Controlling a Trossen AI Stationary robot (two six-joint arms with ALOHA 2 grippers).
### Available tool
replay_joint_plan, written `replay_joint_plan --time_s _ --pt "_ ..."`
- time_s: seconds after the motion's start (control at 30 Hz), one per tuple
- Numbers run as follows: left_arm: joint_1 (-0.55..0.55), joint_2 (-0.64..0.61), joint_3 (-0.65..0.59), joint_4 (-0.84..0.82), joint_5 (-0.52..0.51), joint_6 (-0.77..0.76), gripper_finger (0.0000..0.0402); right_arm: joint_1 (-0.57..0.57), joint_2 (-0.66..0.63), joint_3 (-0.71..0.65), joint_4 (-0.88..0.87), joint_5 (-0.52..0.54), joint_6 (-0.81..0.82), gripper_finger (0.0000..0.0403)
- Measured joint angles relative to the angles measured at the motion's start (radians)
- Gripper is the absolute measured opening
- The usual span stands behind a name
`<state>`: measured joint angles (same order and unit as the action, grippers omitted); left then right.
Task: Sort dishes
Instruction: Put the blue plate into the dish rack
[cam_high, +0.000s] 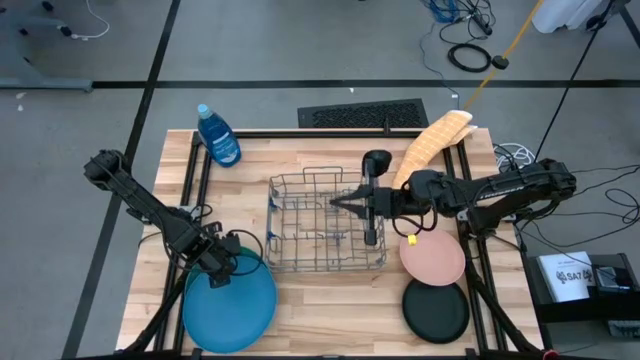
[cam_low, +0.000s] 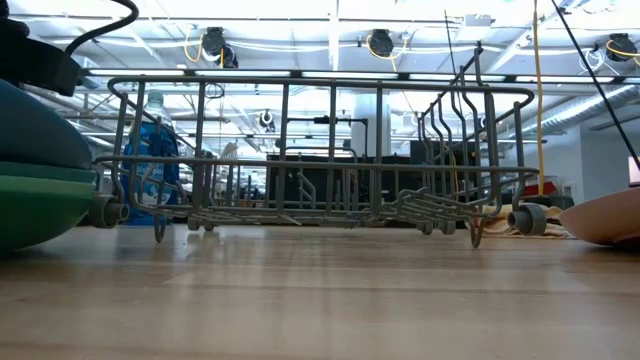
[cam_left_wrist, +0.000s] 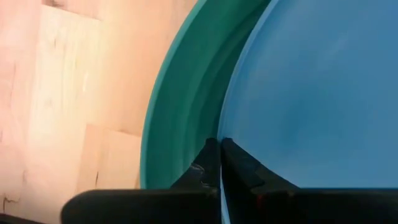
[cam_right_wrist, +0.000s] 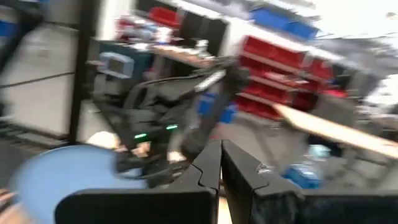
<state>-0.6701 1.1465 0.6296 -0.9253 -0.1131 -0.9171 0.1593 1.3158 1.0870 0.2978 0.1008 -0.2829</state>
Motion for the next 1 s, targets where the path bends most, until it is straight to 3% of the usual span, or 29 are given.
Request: replay_joint_plan --time_s 0.1,0.2,0.47,0.6,1.0 --pt "0.0 0.0 0.0 0.0 0.0 0.007 0.0 0.003 0.027 0.0 -0.003 -0.112 0.008 0.0009" --pt "0.0 0.0 0.0 0.0 0.0 0.007 0.0 0.018 0.082 0.0 0.017 -0.152 -0.04 0.0009" --pt "0.0 -0.002 0.0 -0.001 -0.024 0.013 0.0 0.054 0.236 -0.002 0.138 -0.14 -0.266 0.0009" --pt "0.0 -0.002 0.01 -0.013 -0.033 0.034 0.0001 0.053 0.254 -0.002 0.182 -0.092 -0.279 0.0009" --pt "0.001 -0.003 0.13 -0.191 -0.091 0.044 0.0001 0.052 0.254 -0.002 0.166 -0.097 -0.279 0.0009"
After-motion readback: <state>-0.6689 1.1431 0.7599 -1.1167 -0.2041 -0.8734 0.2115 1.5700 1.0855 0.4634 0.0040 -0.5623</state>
